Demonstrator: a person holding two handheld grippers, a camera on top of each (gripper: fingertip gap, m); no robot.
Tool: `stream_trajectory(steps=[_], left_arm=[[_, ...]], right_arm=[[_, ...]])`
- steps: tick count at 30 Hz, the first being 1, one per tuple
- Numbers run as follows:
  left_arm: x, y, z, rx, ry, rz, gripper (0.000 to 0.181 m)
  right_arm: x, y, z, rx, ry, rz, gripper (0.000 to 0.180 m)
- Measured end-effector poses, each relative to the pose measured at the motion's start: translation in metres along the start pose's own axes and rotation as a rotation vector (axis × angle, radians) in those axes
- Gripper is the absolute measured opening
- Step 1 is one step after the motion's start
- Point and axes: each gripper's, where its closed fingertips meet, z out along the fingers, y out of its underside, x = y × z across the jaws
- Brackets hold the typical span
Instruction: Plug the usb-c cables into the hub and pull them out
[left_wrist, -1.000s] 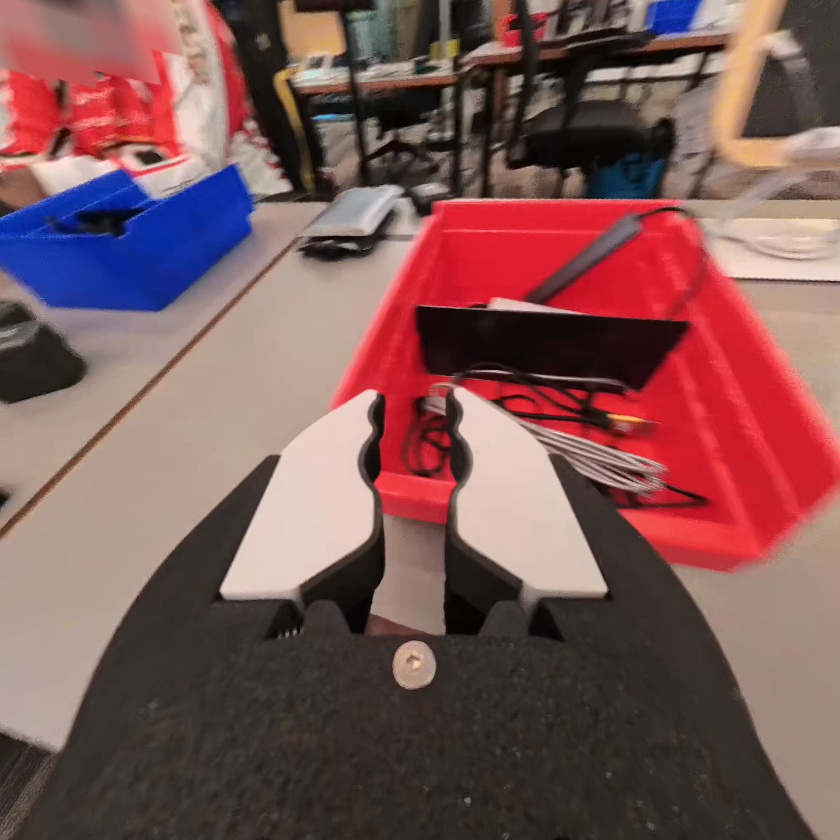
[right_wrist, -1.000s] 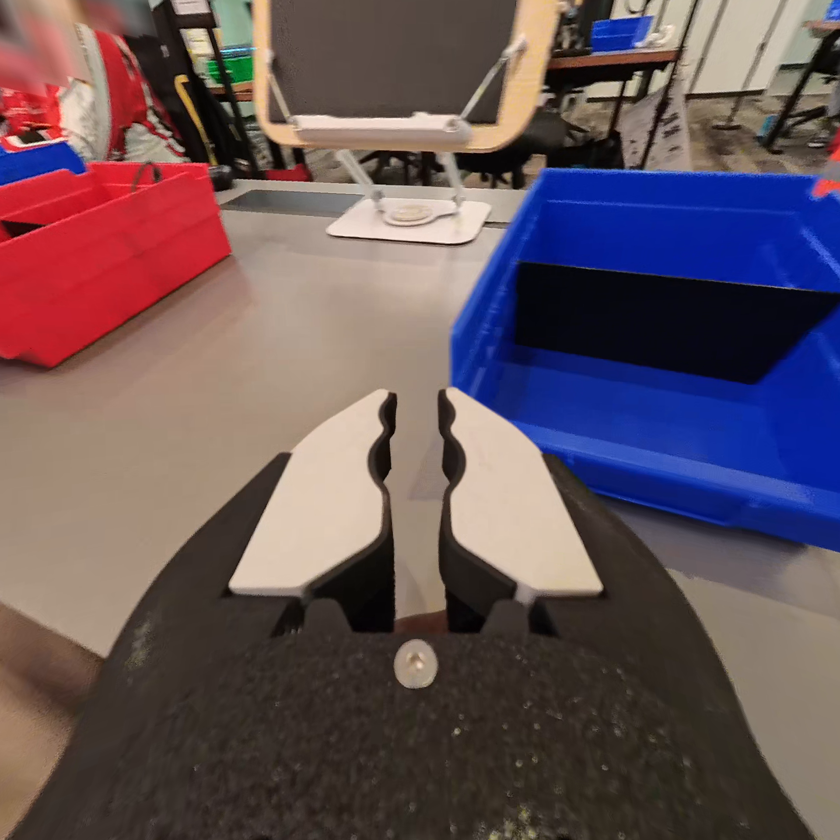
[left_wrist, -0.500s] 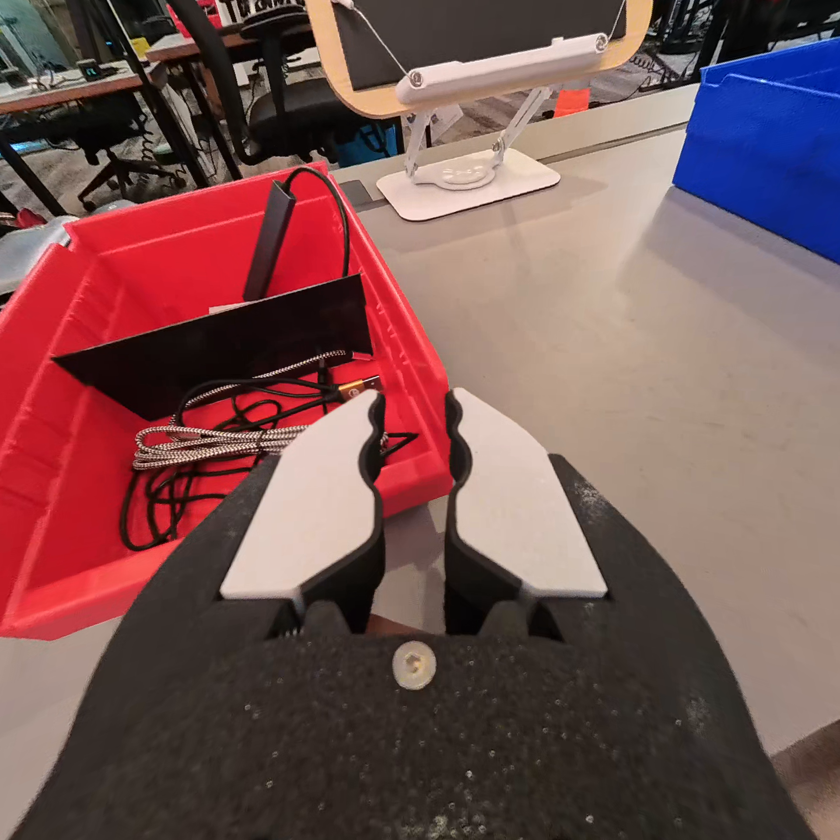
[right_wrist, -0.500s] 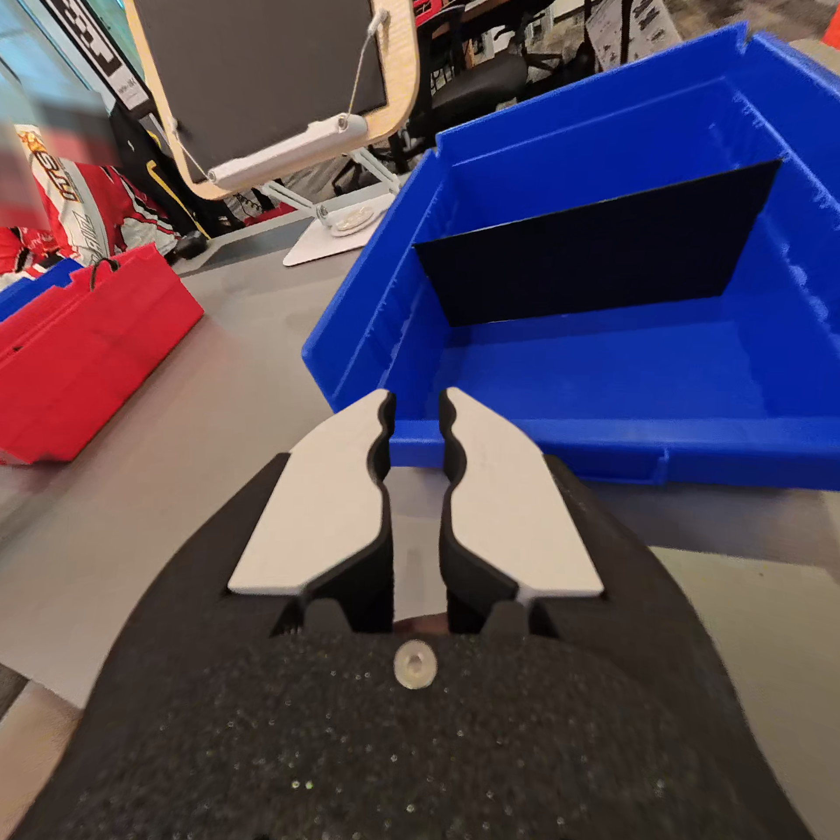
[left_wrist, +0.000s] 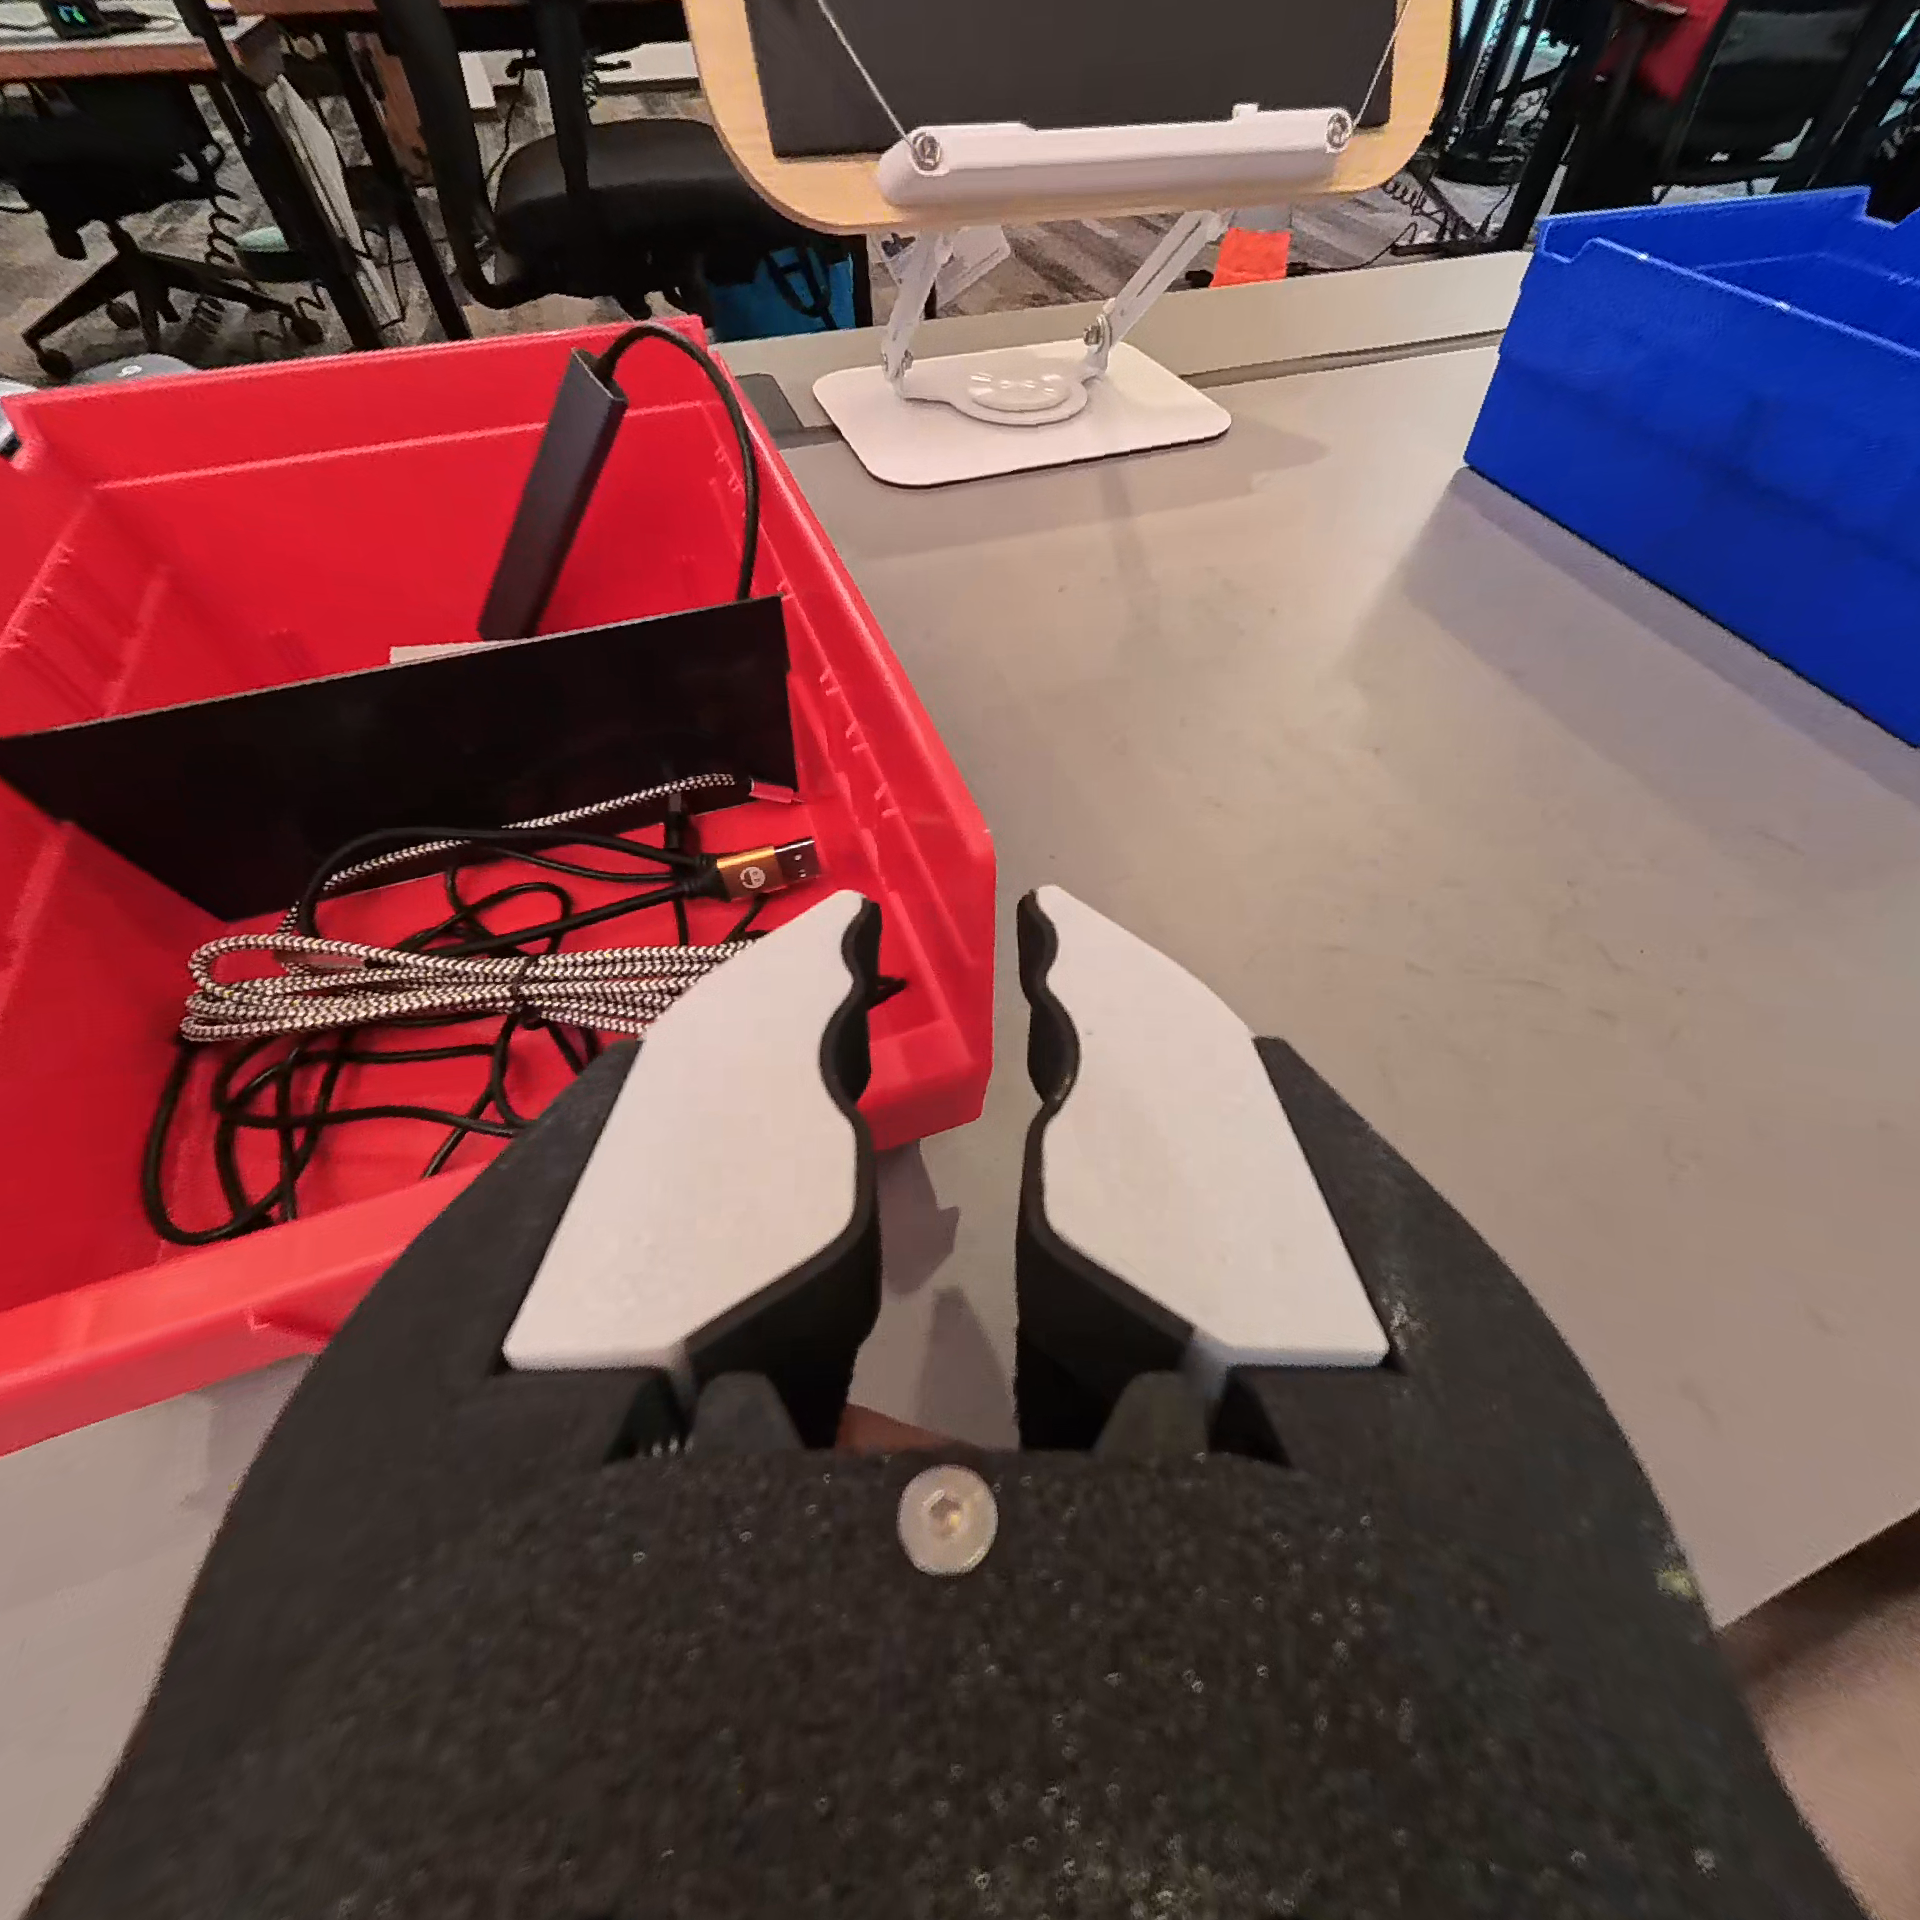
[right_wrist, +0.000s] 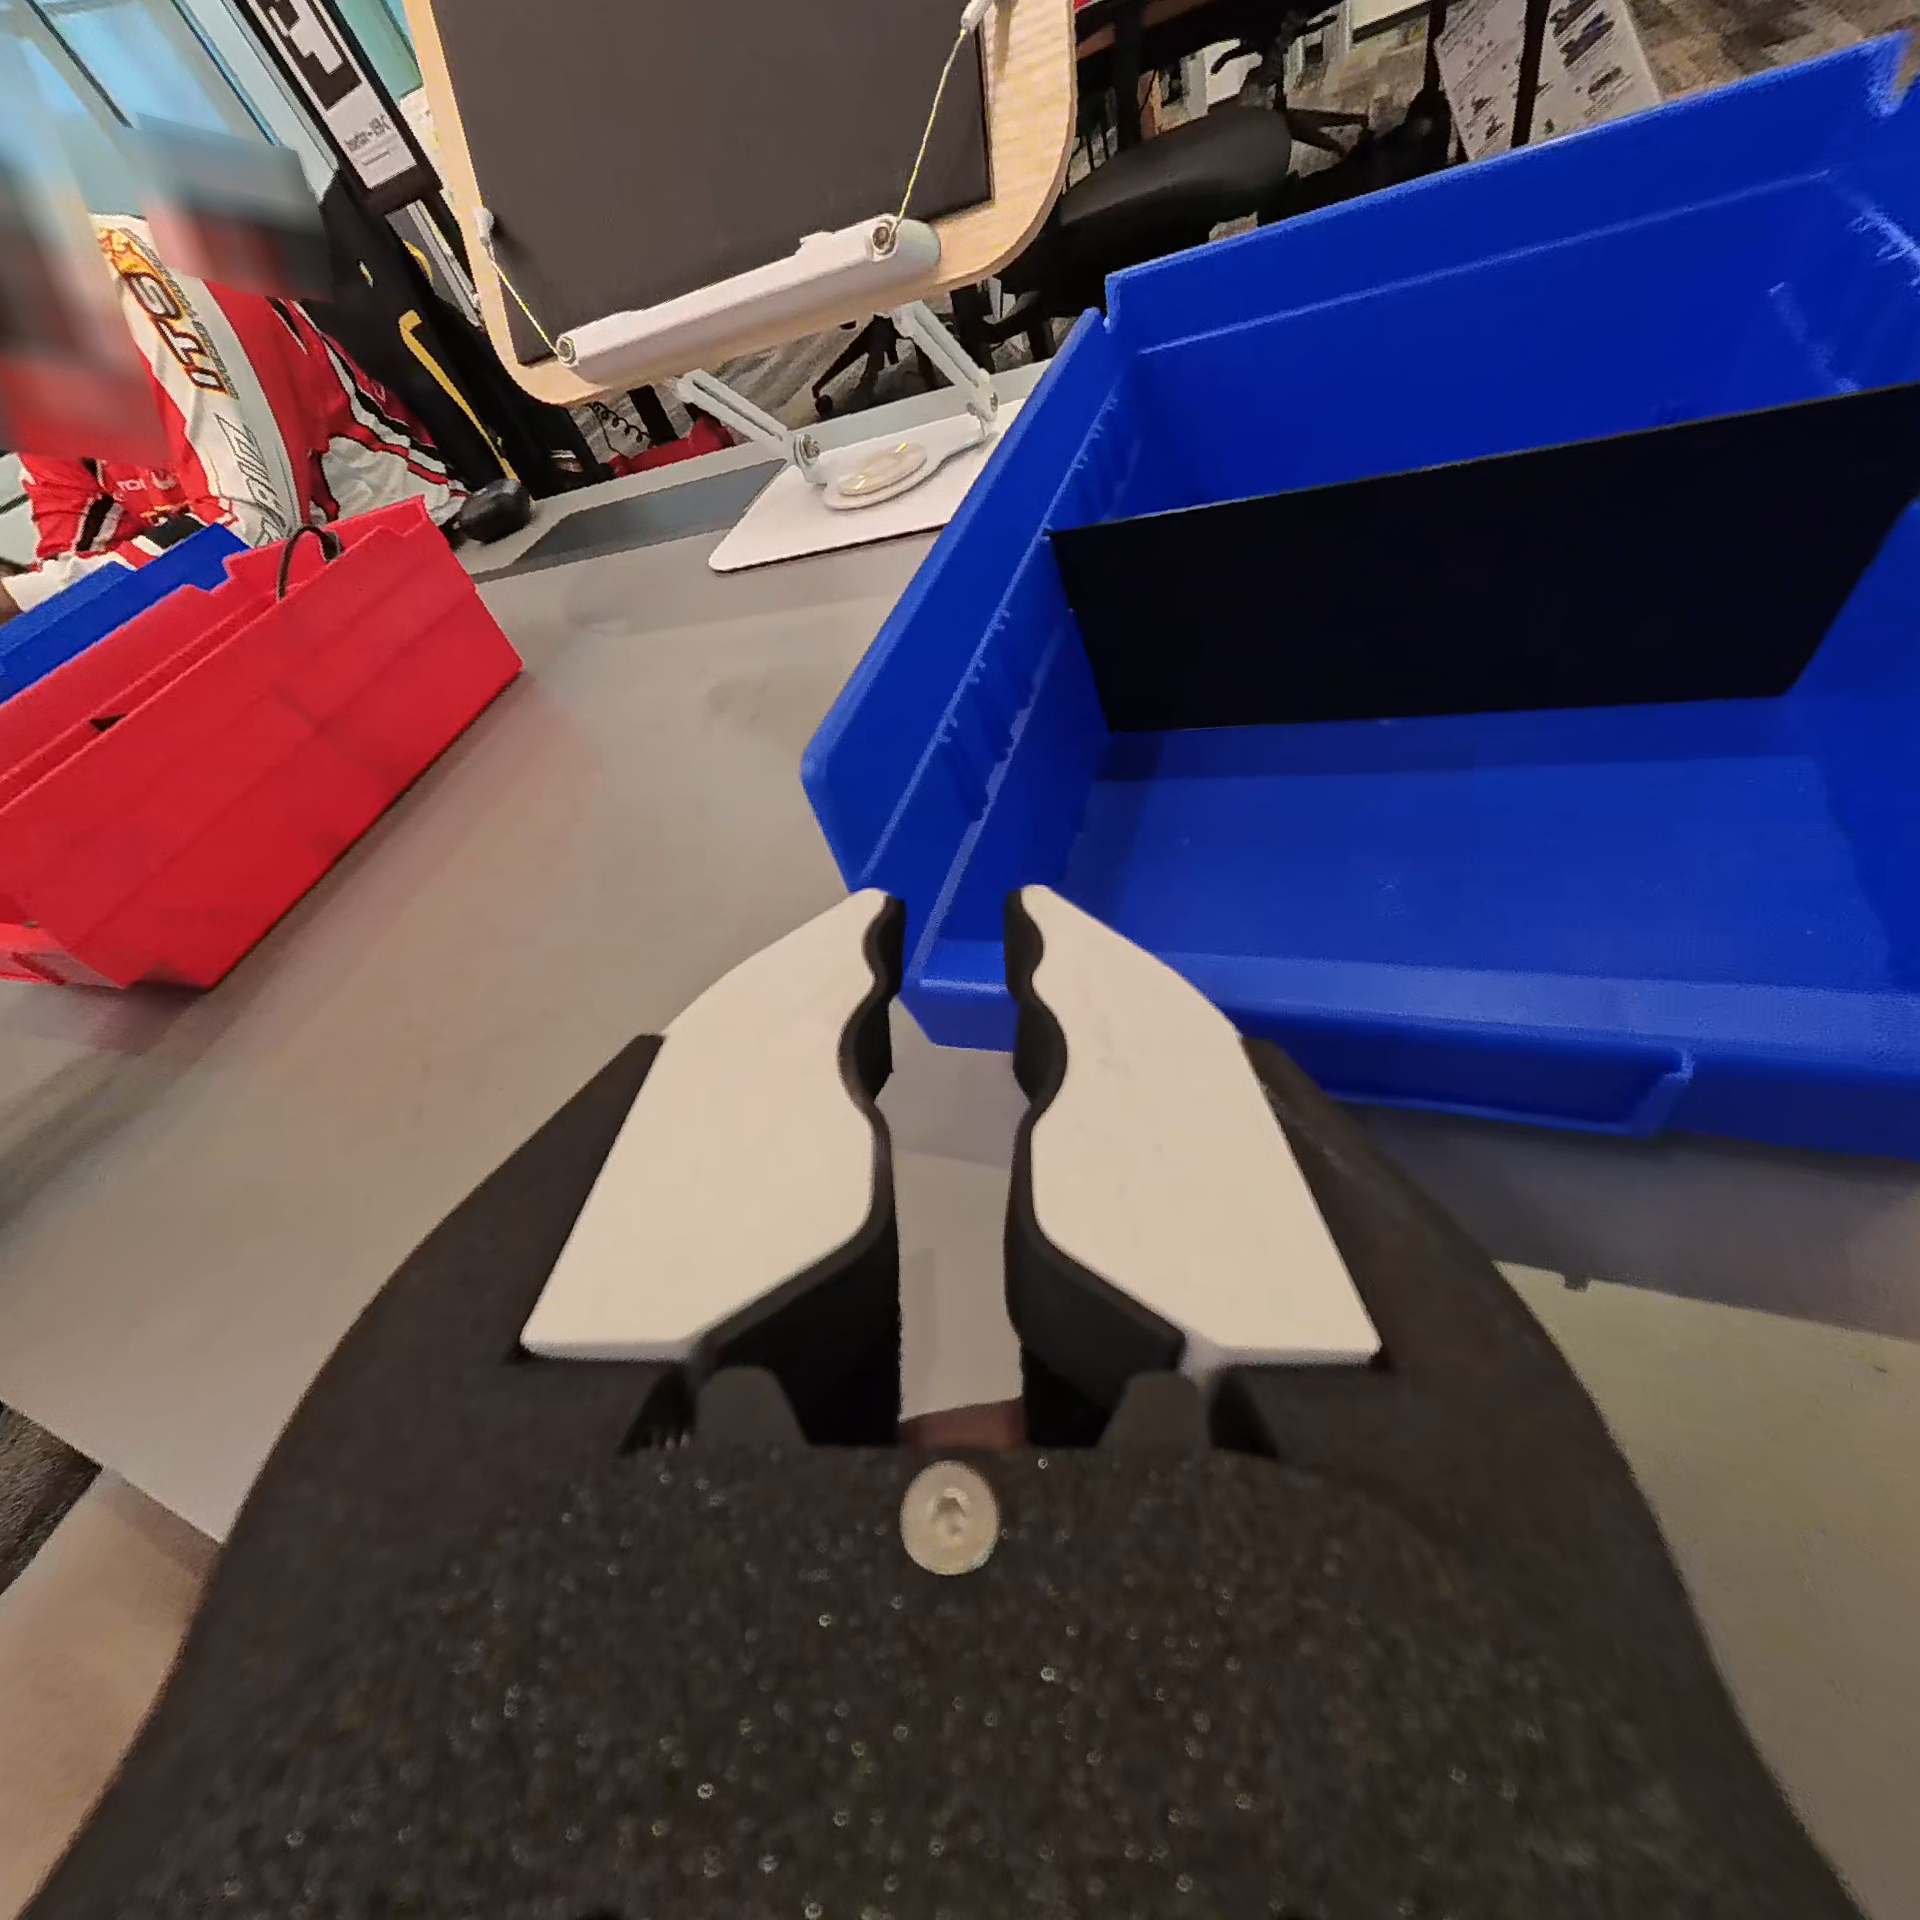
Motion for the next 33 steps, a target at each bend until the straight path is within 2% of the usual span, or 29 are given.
stream_trajectory(steps=[11, 33], left_arm=[[0.001, 0.000, -0.001, -0.001, 0.010, -0.022, 0.025], [-0.016, 0.002, -0.004, 0.004, -0.021, -0.034, 0.026]], right_arm=[[-0.014, 0.008, 0.010, -0.037, -0.018, -0.050, 0.018], [-0.014, 0.011, 0.001, -0.039, 0.004, -0.061, 0.018]])
